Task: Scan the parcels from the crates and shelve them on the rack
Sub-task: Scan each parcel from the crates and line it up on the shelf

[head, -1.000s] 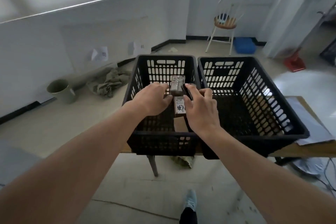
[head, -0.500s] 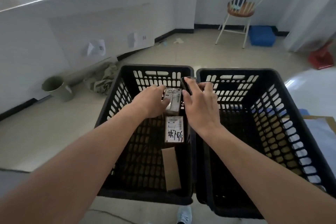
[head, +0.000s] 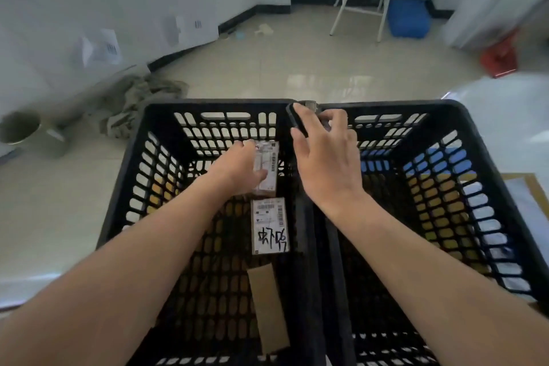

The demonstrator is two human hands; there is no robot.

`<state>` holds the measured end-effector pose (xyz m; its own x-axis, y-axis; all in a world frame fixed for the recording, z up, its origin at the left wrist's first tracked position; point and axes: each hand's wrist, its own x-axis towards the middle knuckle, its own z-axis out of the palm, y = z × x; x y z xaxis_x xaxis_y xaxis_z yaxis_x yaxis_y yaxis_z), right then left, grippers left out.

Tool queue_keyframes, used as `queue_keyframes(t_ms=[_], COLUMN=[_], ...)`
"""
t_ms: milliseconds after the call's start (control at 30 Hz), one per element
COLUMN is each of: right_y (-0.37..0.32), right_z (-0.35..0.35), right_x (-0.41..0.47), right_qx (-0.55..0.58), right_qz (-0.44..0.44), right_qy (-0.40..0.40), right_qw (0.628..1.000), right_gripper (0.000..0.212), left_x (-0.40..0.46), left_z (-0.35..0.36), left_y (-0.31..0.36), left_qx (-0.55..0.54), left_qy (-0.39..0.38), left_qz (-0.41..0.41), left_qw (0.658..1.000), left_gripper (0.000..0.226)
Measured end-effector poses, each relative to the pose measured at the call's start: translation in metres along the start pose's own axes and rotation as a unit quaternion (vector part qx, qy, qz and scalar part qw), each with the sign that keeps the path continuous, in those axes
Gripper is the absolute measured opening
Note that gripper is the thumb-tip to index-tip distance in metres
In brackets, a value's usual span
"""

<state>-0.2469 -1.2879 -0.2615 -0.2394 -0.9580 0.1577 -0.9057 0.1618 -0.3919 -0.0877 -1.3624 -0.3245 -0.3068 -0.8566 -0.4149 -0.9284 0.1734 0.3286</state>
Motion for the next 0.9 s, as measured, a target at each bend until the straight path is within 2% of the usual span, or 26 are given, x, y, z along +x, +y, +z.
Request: queue_keyframes(t_ms=[200, 300, 400, 467, 600, 700, 800, 900], right_y=[0.003, 0.005, 0.008, 0.008, 0.006, 0.004, -0.001, -0.007], right_z=[0.008, 0.010, 0.012, 0.012, 0.014, 0.014, 0.017, 0.018], right_x=[0.009, 0.010, 0.011, 0.011, 0.011, 0.010, 0.008, 0.004], right_qx=[-0.013, -0.014, -0.012, -0.012, -0.010, -0.008, 0.000, 0.006], right_qz=[0.009, 0.008, 0.012, 0.012, 0.009, 0.008, 0.000, -0.007], right_qy=[0.004, 0.011, 0.017, 0.018, 0.017, 0.018, 0.014, 0.006], right_qw=[1.000, 1.000, 1.000, 1.000, 1.000, 1.000, 1.000, 1.000], right_gripper=[0.049, 0.050, 0.050, 0.050, 0.051, 0.051, 0.051, 0.051], left_x=[0.026, 0.038, 0.045, 0.046, 0.045, 0.041, 0.038, 0.030], left_z=[0.031, 0.051, 0.071, 0.082, 0.089, 0.089, 0.092, 0.087], left_y=[-0.005, -0.011, -0.020, -0.023, -0.026, -0.033, -0.042, -0.044], left_qx=[-0.041, -0.139, -0.307, -0.400, -0.514, -0.549, -0.547, -0.538], left_qy=[-0.008, -0.011, -0.043, -0.063, -0.078, -0.097, -0.078, -0.052], left_qz=[-0.068, -0.136, -0.182, -0.184, -0.171, -0.184, -0.174, -0.170], left_qw=[0.997, 0.981, 0.933, 0.895, 0.837, 0.810, 0.815, 0.824], left_gripper=[0.098, 0.094, 0.070, 0.067, 0.080, 0.102, 0.124, 0.117])
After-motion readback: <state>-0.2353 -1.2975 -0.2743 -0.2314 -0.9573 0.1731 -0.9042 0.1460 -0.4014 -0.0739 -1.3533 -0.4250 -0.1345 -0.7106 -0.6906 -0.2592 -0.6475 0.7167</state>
